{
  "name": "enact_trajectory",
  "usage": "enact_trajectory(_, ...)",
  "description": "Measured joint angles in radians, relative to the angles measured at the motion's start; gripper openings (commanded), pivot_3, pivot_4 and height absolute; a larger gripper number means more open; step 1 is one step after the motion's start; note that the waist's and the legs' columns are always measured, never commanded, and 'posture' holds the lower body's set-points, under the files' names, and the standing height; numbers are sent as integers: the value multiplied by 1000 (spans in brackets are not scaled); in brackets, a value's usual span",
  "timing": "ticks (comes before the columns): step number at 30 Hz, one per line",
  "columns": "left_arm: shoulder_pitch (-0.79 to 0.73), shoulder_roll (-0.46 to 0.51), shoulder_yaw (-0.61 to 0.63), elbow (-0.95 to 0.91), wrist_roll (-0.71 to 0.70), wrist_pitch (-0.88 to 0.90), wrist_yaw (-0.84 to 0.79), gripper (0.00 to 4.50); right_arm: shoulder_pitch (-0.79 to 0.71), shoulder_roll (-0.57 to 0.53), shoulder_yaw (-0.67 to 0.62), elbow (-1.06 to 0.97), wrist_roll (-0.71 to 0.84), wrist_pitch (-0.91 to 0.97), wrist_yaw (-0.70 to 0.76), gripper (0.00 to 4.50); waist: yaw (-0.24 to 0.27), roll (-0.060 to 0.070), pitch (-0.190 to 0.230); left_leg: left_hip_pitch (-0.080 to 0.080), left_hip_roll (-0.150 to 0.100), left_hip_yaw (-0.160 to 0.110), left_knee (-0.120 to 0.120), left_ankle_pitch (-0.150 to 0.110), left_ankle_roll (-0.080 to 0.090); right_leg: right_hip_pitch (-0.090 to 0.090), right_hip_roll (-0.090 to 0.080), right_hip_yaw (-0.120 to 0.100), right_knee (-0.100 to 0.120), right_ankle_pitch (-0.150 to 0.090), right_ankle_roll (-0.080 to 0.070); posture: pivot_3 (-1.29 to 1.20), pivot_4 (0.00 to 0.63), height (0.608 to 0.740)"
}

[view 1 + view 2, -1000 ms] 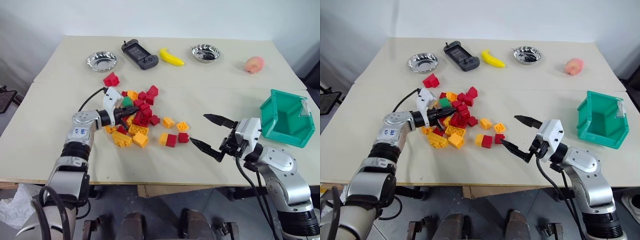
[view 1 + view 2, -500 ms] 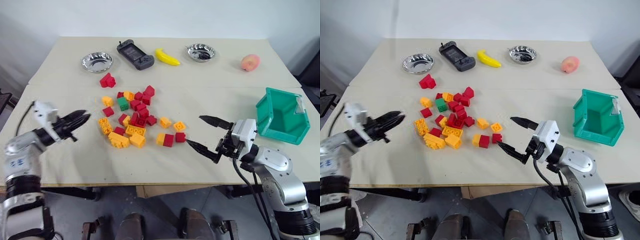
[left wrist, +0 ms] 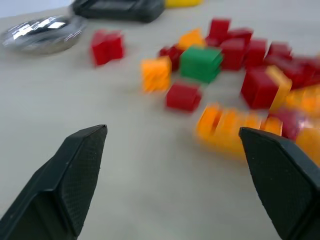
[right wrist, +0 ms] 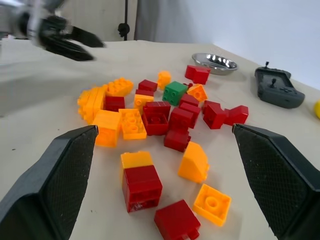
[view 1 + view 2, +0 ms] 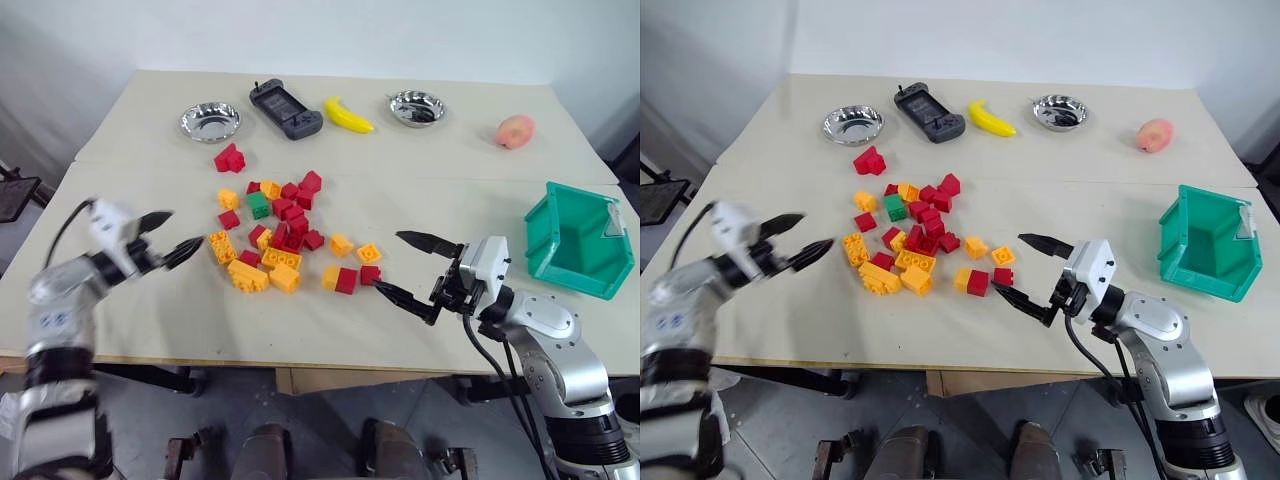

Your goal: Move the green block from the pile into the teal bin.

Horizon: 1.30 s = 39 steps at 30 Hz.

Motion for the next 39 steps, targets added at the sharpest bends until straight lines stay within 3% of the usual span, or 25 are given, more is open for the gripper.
enact_trajectory(7, -377, -77, -178, 373, 167, -53, 3, 4455, 48, -33, -28, -45, 16, 47, -8, 4500, -25, -1, 0, 0, 0, 2, -4, 0, 0, -1, 0, 0, -4, 0, 0, 0, 150, 740)
enact_trajectory(11, -475, -95, -238, 562, 250, -81, 21, 4455, 117, -66, -96, -86, 33, 69, -25, 4500, -32, -1, 1, 0, 0, 3, -7, 0, 0, -2, 0, 0, -4, 0, 0, 0, 150, 740)
enact_trajectory(19, -561, -101, -262, 687, 335, -89, 77, 4455, 199, -74, -167, -164, 43, 94, -70, 4500, -28, -2, 1, 0, 0, 2, -5, 0, 0, -1, 0, 0, -4, 0, 0, 0, 150, 740)
enact_trajectory(22, -580, -124, -261, 702, 344, -75, 51, 3884, 206, -74, -167, -182, 44, 99, -85, 4500, -27, -2, 1, 0, 0, 2, -4, 0, 0, -1, 0, 0, -3, 0, 0, 0, 150, 740)
enact_trajectory(28, -597, -139, -262, 721, 368, -28, 35, 2122, 206, -74, -167, -191, 46, 108, -97, 4500, -29, -2, 1, 0, 0, 2, -3, 0, 0, -1, 0, 0, -3, 0, 0, 0, 150, 740)
enact_trajectory(39, -604, -116, -220, 725, 358, -79, -33, 2097, 205, -74, -171, -192, 47, 108, -101, 4500, -29, -2, 1, 0, 0, 2, -3, 0, 0, -2, 0, 0, -3, 0, 0, 0, 150, 740)
